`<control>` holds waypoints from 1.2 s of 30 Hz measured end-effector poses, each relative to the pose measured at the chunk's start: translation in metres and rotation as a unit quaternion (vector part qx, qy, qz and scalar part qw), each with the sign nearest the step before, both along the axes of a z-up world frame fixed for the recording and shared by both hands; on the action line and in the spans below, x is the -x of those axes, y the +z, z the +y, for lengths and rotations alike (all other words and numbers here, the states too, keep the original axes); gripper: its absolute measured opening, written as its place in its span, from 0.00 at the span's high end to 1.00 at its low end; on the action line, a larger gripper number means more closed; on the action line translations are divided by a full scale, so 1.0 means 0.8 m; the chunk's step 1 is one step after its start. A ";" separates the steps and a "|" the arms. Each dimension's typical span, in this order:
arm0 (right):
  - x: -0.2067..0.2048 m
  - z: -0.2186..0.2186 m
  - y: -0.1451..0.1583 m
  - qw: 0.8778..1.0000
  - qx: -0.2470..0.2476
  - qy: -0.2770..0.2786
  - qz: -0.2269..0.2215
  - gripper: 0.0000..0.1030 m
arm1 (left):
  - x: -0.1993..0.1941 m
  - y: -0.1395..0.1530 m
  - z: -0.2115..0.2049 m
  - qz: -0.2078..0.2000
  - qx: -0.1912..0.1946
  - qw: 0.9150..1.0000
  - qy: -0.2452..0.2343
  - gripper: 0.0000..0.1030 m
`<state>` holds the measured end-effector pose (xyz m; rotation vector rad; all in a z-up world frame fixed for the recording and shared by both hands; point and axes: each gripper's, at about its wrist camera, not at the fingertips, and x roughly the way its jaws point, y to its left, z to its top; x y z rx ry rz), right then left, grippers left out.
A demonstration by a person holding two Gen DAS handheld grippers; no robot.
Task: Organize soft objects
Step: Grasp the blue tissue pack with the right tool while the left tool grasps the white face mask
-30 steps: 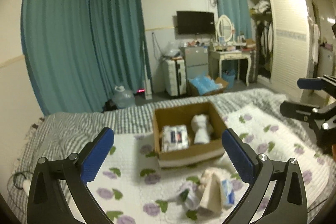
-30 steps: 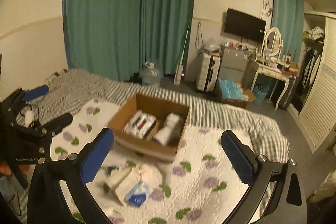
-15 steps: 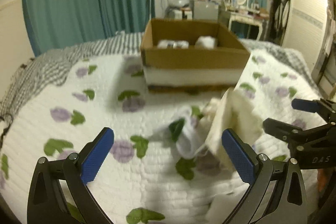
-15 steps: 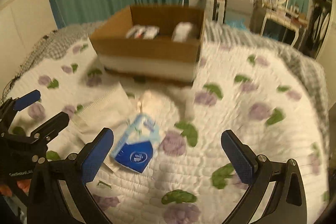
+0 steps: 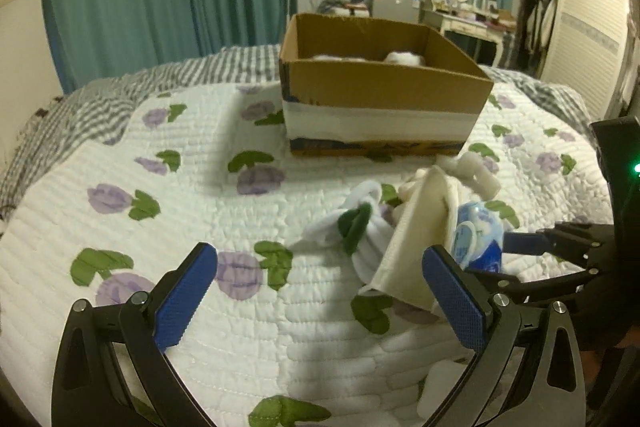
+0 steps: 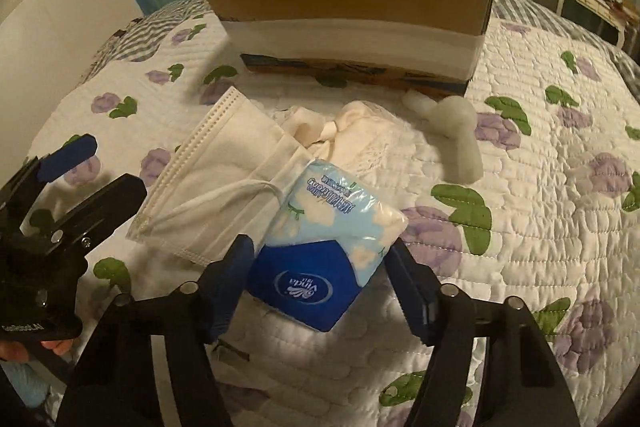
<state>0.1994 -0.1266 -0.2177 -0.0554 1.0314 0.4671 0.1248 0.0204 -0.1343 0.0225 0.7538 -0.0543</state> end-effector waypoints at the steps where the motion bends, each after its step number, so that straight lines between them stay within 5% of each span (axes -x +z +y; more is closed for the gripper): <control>1: 0.002 -0.001 0.003 1.000 -0.005 -0.002 -0.001 0.37 | 0.001 0.002 -0.001 -0.001 0.000 1.000 -0.003 0.00; 12: 0.022 -0.064 0.075 0.995 0.010 -0.075 -0.070 0.38 | 0.007 0.012 -0.036 0.011 0.007 0.998 -0.064 0.00; 18: 0.017 -0.091 0.075 0.993 -0.010 -0.099 -0.063 0.38 | -0.004 -0.003 -0.077 0.036 0.003 0.993 -0.116 0.03; 22: 0.015 -0.096 0.068 0.993 -0.017 -0.105 -0.058 0.38 | -0.020 -0.022 -0.093 0.062 0.005 0.989 -0.136 0.23; 24: 0.014 -0.098 0.068 0.992 -0.022 -0.108 -0.057 0.38 | -0.024 -0.027 -0.097 0.067 0.004 0.988 -0.140 0.50; 30: 0.013 -0.101 0.064 0.992 -0.023 -0.113 -0.054 0.38 | -0.014 -0.020 -0.095 0.056 0.007 0.986 -0.159 0.89; 36: 0.022 -0.099 0.076 0.991 -0.016 -0.113 -0.067 0.38 | 0.000 0.008 -0.089 0.028 0.003 0.986 -0.165 0.98</control>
